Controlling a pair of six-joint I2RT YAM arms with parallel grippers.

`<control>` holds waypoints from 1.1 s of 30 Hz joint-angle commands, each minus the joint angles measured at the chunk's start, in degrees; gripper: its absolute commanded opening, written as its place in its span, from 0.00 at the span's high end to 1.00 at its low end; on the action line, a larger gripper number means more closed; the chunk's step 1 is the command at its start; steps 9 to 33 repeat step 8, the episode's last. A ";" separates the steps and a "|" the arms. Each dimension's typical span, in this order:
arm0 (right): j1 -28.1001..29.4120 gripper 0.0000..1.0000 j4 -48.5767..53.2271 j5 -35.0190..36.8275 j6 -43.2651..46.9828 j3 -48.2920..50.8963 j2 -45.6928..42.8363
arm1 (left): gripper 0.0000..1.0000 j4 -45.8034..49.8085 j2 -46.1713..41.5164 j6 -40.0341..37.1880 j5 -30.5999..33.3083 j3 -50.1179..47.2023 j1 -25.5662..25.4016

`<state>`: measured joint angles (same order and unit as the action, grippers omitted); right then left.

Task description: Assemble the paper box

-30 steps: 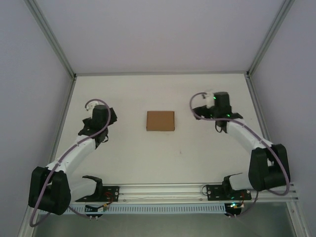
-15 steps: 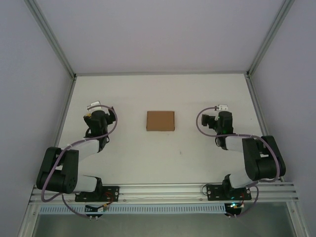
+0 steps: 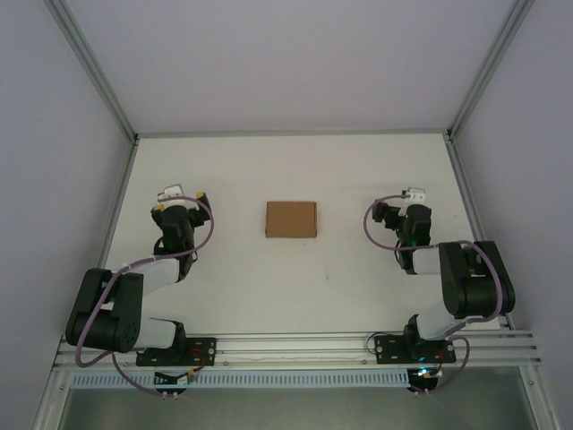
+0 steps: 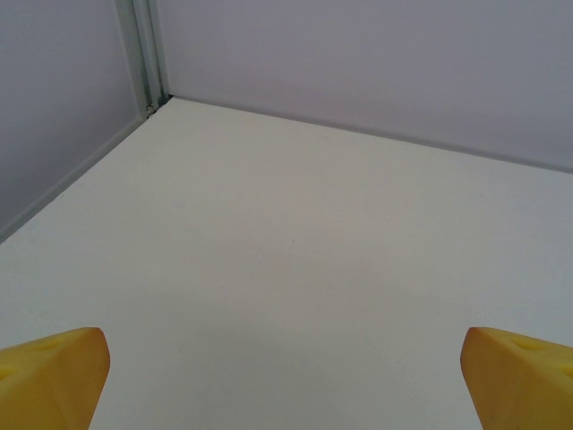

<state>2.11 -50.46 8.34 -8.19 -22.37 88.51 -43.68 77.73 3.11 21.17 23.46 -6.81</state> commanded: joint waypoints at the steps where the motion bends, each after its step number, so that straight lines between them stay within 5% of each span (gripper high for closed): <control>1: 0.08 0.00 -2.57 -0.80 -0.84 0.31 0.46 | 0.00 -1.54 -0.34 -1.08 -1.69 0.64 0.57; 33: 0.07 0.00 -2.54 -0.79 -0.78 0.31 0.35 | 0.00 -2.48 0.90 -0.49 -3.26 1.57 0.58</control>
